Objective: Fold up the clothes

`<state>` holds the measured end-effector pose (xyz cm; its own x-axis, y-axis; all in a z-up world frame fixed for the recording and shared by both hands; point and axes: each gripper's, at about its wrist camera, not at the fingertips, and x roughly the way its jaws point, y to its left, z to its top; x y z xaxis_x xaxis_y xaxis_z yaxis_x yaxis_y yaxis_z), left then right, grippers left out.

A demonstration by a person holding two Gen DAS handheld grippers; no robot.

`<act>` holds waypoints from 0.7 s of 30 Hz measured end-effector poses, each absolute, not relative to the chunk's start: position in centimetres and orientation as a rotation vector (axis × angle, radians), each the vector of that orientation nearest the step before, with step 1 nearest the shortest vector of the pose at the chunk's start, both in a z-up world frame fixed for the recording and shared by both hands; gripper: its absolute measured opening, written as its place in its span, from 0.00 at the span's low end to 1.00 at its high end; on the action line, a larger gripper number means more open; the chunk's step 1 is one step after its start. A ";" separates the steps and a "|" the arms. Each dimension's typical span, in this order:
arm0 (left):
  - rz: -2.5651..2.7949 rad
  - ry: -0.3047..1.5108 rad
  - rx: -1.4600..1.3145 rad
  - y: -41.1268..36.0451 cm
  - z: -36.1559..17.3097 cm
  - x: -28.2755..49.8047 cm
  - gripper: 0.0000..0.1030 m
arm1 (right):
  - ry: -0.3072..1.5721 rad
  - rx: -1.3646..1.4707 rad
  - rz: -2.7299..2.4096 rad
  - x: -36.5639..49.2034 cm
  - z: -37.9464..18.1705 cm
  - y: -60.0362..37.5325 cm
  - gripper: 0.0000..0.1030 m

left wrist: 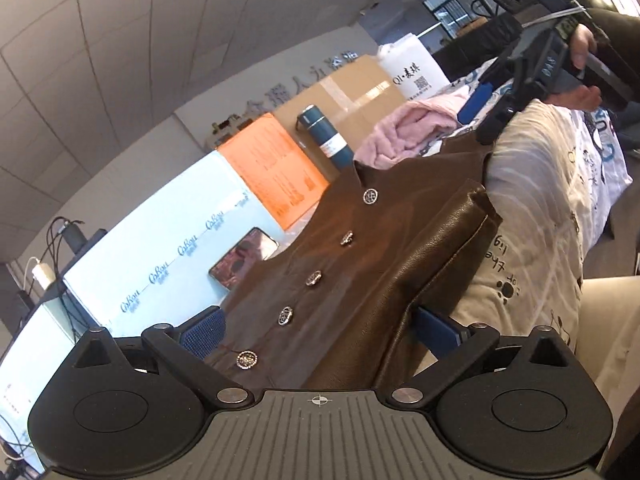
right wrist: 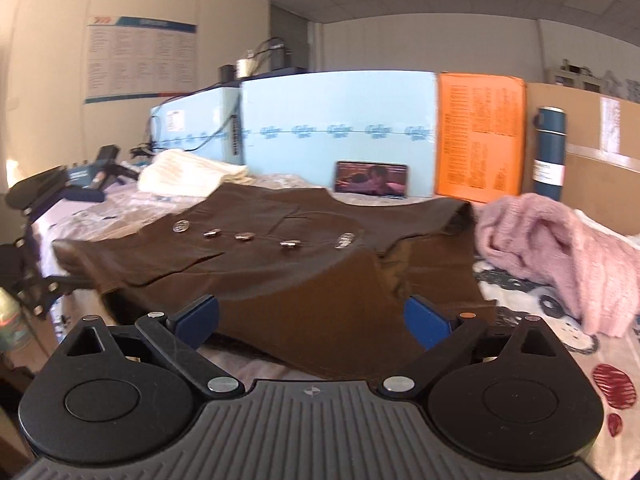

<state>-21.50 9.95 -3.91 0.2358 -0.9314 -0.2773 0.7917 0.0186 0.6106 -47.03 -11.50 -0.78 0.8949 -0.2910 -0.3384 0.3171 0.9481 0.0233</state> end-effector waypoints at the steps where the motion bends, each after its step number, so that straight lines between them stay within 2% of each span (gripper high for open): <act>1: -1.365 -0.218 0.766 9.7 -4.1 -21.5 0.98 | 0.348 0.062 -0.277 -46.6 -0.9 -11.0 0.97; 2: -1.388 -0.199 0.762 9.6 -4.1 -21.4 0.89 | 0.362 0.044 -0.245 -46.2 -1.0 -10.5 0.97; 3: -1.412 -0.181 0.759 9.6 -4.2 -21.3 0.72 | 0.381 0.021 -0.222 -45.7 -1.2 -10.1 0.97; 4: -1.436 -0.162 0.754 9.5 -4.2 -21.2 0.60 | 0.399 -0.004 -0.210 -45.4 -1.4 -9.6 0.97; 5: -1.460 -0.139 0.736 9.5 -4.2 -21.0 0.41 | 0.417 -0.029 -0.199 -45.0 -1.6 -9.2 0.97; 6: -1.465 -0.134 0.717 9.4 -4.0 -20.8 0.30 | 0.433 -0.050 -0.196 -44.7 -1.8 -8.9 0.97; 8: -1.474 -0.122 0.679 9.4 -3.6 -20.3 0.18 | 0.458 -0.078 -0.198 -44.0 -2.1 -8.7 0.97; 12: -1.474 -0.074 0.556 9.5 -2.7 -18.9 0.13 | 0.500 -0.123 -0.236 -42.8 -2.5 -9.2 0.97; 17: -1.499 -0.111 0.640 9.9 -3.5 -19.2 0.12 | 0.531 -0.215 -0.389 -42.4 -2.6 -11.2 0.97; 18: -1.503 -0.118 0.657 10.0 -3.6 -19.2 0.17 | 0.538 -0.229 -0.428 -42.5 -2.5 -11.8 0.97; 20: -1.513 -0.133 0.690 10.2 -3.9 -19.3 0.19 | 0.557 -0.252 -0.500 -42.9 -2.4 -13.1 0.96; 21: -1.517 -0.141 0.707 10.3 -4.0 -19.4 0.23 | 0.568 -0.261 -0.532 -43.1 -2.4 -13.8 0.96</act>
